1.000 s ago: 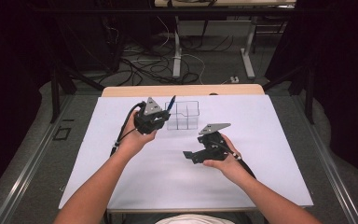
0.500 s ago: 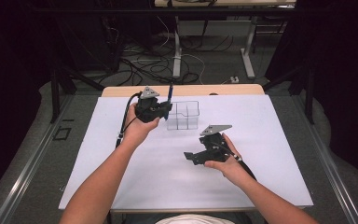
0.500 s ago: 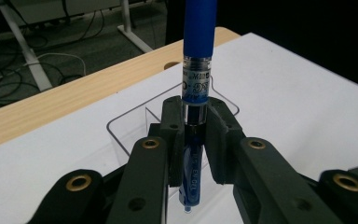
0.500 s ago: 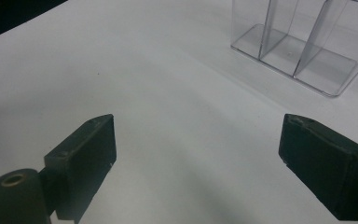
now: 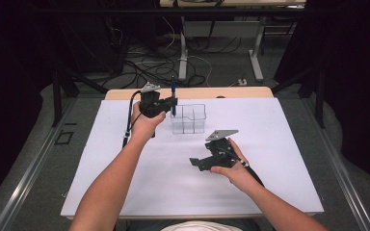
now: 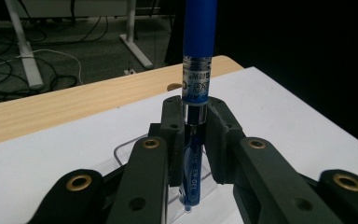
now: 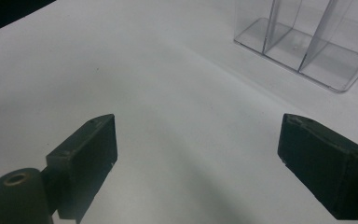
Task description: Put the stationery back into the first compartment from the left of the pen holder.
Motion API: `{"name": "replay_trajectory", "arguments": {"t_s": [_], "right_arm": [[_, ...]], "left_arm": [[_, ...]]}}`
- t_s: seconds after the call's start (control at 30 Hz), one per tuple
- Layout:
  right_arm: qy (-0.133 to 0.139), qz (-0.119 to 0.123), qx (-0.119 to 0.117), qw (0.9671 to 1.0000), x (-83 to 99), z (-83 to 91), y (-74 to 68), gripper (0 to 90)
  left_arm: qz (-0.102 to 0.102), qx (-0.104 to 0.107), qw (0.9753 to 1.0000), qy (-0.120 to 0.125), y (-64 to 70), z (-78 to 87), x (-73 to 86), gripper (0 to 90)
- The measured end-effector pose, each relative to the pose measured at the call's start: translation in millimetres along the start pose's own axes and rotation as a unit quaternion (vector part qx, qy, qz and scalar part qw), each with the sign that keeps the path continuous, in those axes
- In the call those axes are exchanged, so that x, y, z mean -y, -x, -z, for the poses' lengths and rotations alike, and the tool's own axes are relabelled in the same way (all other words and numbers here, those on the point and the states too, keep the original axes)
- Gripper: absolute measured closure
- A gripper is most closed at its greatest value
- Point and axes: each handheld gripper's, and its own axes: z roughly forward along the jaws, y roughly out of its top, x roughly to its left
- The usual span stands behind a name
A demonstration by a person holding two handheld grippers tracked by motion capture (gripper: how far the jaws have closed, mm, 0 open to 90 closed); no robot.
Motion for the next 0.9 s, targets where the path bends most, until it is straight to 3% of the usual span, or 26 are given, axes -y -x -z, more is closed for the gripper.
{"name": "replay_trajectory", "arguments": {"t_s": [0.23,0.27,0.37,0.43,0.6,0.9], "right_arm": [[-0.011,-0.002,0.003,0.9999,1.5,0.2,-0.2,11.3],[0.001,0.000,0.004,1.0000,2.4,-1.6,0.3,11.2],[-0.004,-0.004,0.007,1.0000,3.4,-1.3,0.7,9.7],[0.007,0.001,0.010,0.9999,4.6,-3.1,1.7,8.1],[-0.005,0.001,0.018,0.9998,6.1,-1.1,3.0,3.8],[-0.010,-0.012,0.034,0.9993,12.3,-2.2,10.0,1.0]], "left_arm": [[0.020,-0.006,0.9998,0.003,-7.9,-5.6,1.5,78.8],[0.020,-0.006,0.9998,0.006,-9.2,-6.7,1.8,78.9],[0.029,-0.013,0.9995,0.008,-11.5,-9.7,3.2,78.8],[0.028,-0.015,0.9994,0.011,-12.5,-12.2,3.9,78.9],[0.049,-0.015,0.9984,0.025,-15.9,-17.6,4.8,78.9],[0.065,-0.023,0.9970,0.035,-18.2,-24.2,7.9,78.9]]}}
